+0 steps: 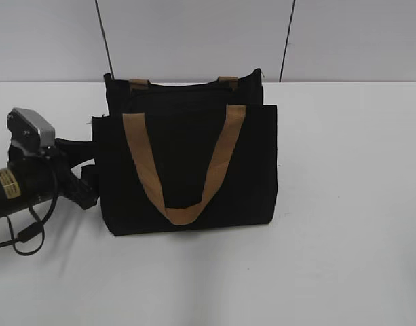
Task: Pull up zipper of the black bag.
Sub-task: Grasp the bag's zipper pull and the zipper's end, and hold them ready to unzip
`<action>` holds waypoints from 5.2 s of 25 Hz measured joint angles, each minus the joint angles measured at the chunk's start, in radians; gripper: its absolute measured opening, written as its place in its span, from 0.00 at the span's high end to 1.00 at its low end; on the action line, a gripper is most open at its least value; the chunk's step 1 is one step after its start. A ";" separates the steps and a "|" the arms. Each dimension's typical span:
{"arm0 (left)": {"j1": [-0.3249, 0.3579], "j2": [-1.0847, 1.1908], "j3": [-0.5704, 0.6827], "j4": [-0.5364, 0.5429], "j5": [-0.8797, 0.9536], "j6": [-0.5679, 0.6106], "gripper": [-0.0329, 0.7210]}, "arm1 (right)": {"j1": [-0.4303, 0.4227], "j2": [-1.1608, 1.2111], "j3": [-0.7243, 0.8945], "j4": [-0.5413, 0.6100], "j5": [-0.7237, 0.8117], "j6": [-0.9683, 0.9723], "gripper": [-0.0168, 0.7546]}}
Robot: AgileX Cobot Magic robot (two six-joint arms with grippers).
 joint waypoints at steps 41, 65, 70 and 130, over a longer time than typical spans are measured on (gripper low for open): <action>-0.014 0.079 -0.144 0.136 0.010 -0.084 0.76 | 0.000 0.000 0.000 0.000 0.000 0.000 0.37; -0.006 -0.382 -0.010 0.127 0.261 -0.171 0.92 | 0.000 0.000 0.000 0.000 0.000 0.000 0.37; -0.005 -0.519 -0.006 0.126 0.305 -0.209 0.92 | 0.000 0.000 0.000 0.000 0.000 0.000 0.37; -0.005 -0.683 -0.003 0.160 0.234 -0.353 0.93 | 0.000 0.533 -0.170 0.143 -0.233 -0.245 0.37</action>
